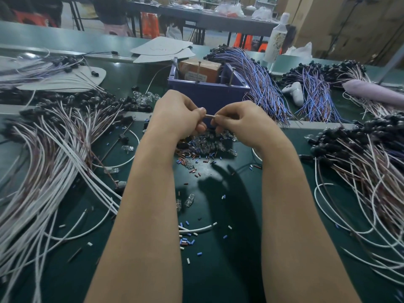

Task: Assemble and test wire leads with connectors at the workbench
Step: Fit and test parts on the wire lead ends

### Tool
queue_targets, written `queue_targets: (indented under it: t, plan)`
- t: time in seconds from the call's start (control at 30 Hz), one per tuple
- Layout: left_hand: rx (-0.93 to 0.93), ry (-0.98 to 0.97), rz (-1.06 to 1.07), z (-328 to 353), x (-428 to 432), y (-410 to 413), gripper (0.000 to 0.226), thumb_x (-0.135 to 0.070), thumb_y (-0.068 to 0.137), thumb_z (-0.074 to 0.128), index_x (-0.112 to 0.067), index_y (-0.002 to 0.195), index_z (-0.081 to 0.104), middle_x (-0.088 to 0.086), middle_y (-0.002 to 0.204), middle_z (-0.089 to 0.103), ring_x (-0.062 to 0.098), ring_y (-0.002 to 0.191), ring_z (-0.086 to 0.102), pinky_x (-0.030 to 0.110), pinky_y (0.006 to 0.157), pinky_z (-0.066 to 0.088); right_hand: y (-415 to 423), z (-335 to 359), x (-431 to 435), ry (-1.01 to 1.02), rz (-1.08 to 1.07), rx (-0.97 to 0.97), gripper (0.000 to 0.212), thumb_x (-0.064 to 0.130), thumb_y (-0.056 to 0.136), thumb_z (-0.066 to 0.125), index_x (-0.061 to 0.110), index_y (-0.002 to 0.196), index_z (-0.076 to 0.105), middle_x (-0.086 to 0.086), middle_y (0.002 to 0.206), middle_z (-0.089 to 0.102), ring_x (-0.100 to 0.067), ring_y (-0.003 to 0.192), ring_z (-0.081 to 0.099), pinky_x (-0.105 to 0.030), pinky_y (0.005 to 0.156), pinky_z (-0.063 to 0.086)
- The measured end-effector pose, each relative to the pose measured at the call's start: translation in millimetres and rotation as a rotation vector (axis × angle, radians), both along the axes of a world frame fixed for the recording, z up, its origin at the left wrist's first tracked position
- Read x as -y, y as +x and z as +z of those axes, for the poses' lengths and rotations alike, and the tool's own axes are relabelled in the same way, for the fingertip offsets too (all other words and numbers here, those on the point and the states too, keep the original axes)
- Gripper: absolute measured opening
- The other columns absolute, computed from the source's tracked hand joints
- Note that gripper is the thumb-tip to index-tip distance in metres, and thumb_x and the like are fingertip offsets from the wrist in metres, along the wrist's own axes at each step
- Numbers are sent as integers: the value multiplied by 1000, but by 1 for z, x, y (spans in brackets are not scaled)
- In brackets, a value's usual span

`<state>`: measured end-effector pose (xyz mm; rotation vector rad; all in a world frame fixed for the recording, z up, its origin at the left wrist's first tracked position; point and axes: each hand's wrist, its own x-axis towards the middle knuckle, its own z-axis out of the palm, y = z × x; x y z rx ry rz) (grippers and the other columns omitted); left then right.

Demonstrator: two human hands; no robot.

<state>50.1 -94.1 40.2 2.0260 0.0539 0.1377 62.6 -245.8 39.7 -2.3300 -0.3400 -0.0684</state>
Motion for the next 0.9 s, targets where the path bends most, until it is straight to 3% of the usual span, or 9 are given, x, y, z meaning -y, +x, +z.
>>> queue_targets:
  t: [0.17, 0.37, 0.43, 0.53, 0.57, 0.63, 0.77, 0.83, 0.9]
  plan:
    - [2, 28, 8, 1, 1, -2, 23, -21, 92, 61, -12, 72, 66, 7, 66, 71, 19, 67, 68, 42, 82, 58, -1, 1, 1, -9, -2, 1, 17, 22, 94, 57, 24, 83, 71, 8, 72, 67, -17, 77, 63, -29, 69, 50]
    - [43, -44, 190, -3, -19, 5, 21, -12, 92, 59, -2, 74, 65, -5, 42, 61, 9, 49, 62, 30, 71, 58, 1, -1, 17, -2, -146, 45, 18, 17, 93, 56, 19, 85, 71, 7, 66, 62, -8, 63, 53, -6, 45, 34]
    - [46, -47, 247, -5, -24, 7, 23, -10, 92, 58, -5, 70, 63, -3, 44, 62, 14, 57, 65, 36, 80, 57, 0, 1, 21, 67, -185, 70, 17, 17, 94, 55, 17, 85, 70, 7, 66, 63, -10, 67, 56, -10, 54, 38]
    - [17, 124, 163, -5, -10, 4, 11, -10, 92, 56, -10, 90, 66, 9, 91, 73, 22, 91, 68, 35, 94, 51, -2, 5, 13, 119, -146, 63, 16, 17, 94, 56, 19, 85, 69, 8, 65, 63, -14, 75, 61, -23, 68, 47]
    - [11, 236, 108, -4, -4, 1, 17, -14, 92, 56, -13, 104, 67, 9, 108, 69, 24, 105, 63, 31, 97, 47, -3, 6, 10, 128, -130, 61, 16, 17, 94, 56, 19, 85, 69, 8, 65, 64, -13, 75, 62, -25, 70, 48]
    - [0, 359, -39, -1, 3, -3, 27, -22, 94, 55, -16, 119, 63, 6, 122, 63, 23, 113, 57, 27, 94, 41, -3, 8, 8, 150, -121, 76, 15, 16, 94, 56, 19, 86, 68, 7, 66, 65, -13, 75, 63, -28, 73, 50]
    - [-20, 174, -314, 4, 14, -10, 20, -24, 95, 54, -17, 111, 63, 7, 108, 70, 18, 95, 68, 30, 89, 51, -4, 17, 7, 249, -78, 139, 18, 15, 94, 56, 23, 82, 65, 5, 68, 67, -10, 71, 63, -32, 76, 51]
    - [31, -4, -365, 6, 23, -12, 10, -20, 94, 57, -17, 100, 63, 5, 98, 72, 19, 91, 70, 38, 89, 54, -6, 23, 5, 336, -55, 178, 19, 15, 93, 58, 25, 79, 66, 6, 70, 68, -7, 67, 61, -29, 71, 51]
    - [88, -182, -365, 9, 28, -11, 4, -17, 93, 59, -16, 94, 63, 4, 92, 72, 15, 82, 70, 32, 82, 57, -9, 30, 4, 420, -62, 228, 20, 16, 91, 60, 27, 77, 67, 11, 69, 67, -7, 69, 60, -29, 69, 52]
